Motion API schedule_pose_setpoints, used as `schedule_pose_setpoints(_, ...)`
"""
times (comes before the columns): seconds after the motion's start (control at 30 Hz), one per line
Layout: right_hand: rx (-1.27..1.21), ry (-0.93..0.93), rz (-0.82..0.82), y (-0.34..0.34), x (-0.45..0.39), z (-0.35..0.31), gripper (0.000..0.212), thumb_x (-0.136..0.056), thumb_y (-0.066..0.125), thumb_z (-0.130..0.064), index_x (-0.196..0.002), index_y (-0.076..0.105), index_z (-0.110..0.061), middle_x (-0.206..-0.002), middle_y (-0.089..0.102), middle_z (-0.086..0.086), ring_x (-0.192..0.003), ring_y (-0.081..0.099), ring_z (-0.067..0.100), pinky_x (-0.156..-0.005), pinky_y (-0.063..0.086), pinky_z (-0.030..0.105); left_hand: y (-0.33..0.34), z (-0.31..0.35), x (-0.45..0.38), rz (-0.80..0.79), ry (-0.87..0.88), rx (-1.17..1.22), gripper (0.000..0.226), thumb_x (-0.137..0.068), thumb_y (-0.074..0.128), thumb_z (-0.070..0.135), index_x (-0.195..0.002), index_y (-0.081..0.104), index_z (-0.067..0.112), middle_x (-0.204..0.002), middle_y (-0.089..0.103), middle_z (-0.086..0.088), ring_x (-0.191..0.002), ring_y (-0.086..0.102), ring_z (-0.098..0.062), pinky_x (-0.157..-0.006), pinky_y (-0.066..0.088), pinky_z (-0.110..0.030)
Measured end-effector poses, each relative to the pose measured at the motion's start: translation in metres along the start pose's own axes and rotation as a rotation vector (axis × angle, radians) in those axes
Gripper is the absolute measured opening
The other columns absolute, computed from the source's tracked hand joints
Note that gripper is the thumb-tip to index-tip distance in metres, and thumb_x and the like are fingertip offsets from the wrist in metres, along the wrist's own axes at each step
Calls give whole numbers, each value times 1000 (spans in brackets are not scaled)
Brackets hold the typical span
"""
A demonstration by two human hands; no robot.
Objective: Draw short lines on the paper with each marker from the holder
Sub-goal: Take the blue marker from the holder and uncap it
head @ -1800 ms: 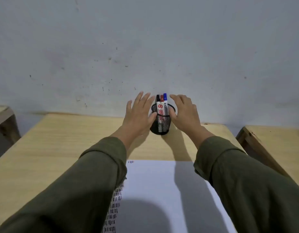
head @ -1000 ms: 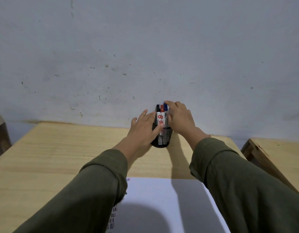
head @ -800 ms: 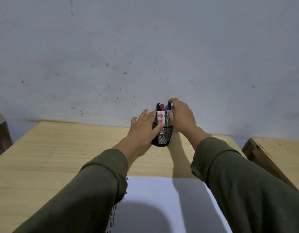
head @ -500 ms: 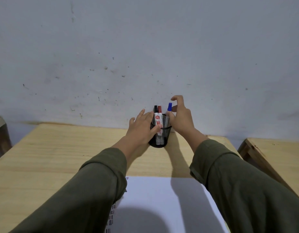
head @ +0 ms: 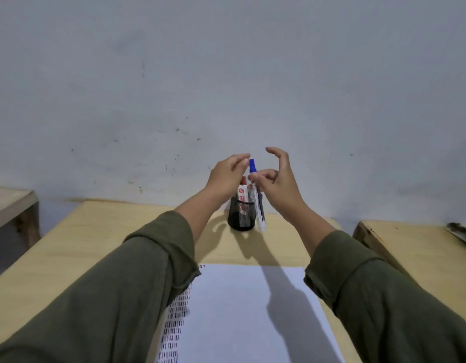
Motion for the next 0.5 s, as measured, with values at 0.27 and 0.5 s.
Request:
schedule_pose_setpoints(0.27,-154,122,-132,21,71,-7,45,-88,63,-16,-127,42,-26,-69,71,-2,-70,67,11,-74,54,24,-13,-17,63,40,-180,271,25,-92,56,17,-114,65,13,-107,69,-3,-83,61,1,-60,46,-5)
schedule_pose_setpoints(0.5,-521,259,-174,26,100,-6,41,-85,65,-26,-122,56,-10,-93,68,12,-71,65,20,-76,56,29,-50,-42,95,410,-411,426,37,-80,69,41,-106,69,14,-106,66,-2,-98,55,-16,-79,35,-25)
Point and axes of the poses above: each hand's wrist, its own x-axis away from the middle knuckle, its own y-axis out of the palm, z = x × y, the point moved 8 cm from there along -x, towards the middle knuckle
